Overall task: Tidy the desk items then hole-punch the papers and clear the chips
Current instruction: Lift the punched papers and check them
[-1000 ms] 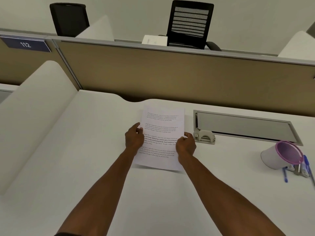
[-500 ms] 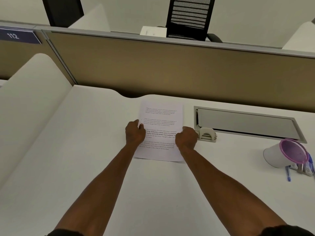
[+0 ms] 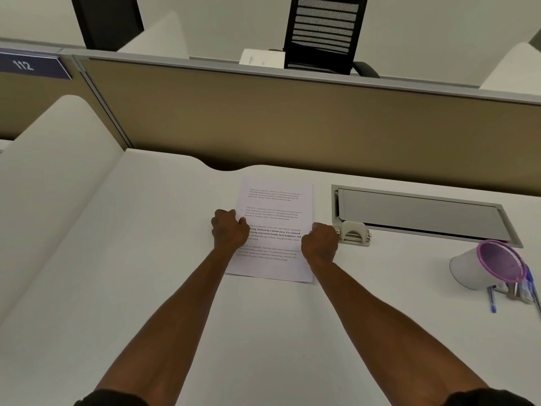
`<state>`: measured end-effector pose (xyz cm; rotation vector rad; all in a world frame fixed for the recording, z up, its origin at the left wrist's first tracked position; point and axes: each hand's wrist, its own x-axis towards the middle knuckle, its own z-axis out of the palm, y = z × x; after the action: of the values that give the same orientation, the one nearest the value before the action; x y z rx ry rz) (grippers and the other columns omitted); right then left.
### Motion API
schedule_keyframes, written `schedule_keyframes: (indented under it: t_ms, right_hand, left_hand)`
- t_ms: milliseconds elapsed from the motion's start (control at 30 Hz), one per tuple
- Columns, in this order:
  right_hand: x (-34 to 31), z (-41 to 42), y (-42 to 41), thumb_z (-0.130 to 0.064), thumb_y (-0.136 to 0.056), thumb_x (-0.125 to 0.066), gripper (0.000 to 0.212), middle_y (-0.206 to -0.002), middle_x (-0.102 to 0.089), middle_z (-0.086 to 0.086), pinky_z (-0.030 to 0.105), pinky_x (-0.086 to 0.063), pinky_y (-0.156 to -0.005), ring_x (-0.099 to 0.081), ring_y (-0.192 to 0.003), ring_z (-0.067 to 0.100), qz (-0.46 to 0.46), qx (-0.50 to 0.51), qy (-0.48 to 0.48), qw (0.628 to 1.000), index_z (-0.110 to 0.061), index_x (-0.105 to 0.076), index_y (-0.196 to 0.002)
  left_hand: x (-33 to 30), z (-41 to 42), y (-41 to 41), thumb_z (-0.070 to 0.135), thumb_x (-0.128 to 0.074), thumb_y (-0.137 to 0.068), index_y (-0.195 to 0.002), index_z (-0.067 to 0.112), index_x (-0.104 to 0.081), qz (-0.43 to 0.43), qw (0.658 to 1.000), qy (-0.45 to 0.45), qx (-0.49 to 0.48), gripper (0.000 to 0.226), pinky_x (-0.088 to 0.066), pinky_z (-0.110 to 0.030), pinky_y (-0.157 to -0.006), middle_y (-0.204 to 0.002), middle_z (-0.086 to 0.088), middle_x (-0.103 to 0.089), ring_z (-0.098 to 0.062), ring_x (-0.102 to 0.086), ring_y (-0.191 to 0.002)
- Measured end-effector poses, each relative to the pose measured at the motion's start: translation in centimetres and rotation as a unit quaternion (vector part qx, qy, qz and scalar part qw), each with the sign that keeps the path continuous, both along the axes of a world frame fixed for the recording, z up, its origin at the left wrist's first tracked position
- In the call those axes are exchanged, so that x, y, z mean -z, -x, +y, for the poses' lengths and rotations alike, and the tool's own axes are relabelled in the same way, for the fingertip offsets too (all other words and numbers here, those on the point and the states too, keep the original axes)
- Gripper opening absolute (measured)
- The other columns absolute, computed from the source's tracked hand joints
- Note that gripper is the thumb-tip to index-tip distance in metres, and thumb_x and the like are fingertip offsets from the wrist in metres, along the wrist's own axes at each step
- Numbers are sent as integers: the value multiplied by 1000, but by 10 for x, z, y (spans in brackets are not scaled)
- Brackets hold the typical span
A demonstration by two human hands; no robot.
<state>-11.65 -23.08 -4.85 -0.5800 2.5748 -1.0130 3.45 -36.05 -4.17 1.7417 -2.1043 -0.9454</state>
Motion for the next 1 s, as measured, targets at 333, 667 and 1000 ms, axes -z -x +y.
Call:
schedule_keyframes:
  t_ms: [333, 667, 1000]
  right_hand:
    - [2, 3, -1, 0, -76, -57, 15, -101, -66, 23, 31, -38, -71, -59, -92, 31, 4, -24, -24, 999, -4, -66, -87]
    - [-9, 6, -3, -19, -89, -61, 21, -111, -66, 18, 33, -46, -84, -61, -107, 31, 20, -14, -27, 999, -4, -69, -102]
    - [-23, 74, -5, -13, -88, -62, 15, -81, -75, 1, 19, -45, -74, -66, -78, 14, 17, 8, 89, 996, -12, -77, -83]
  left_hand:
    - [5, 0, -3, 24, -53, -98, -138, 0, -51, 12, 1000, -1, 13, 47, -37, -41, -107, -137, -20, -46, -36, -42, -131]
    - [9, 2, -6, 19, -53, -96, -119, -8, -58, 32, 999, 4, 6, 36, -40, -42, -101, -124, -24, -53, -38, -48, -121]
    - [1, 45, -20, 15, -55, -95, -138, 2, -49, 65, 992, 107, 33, 45, -38, -40, -102, -132, -19, -48, -35, -40, -125]
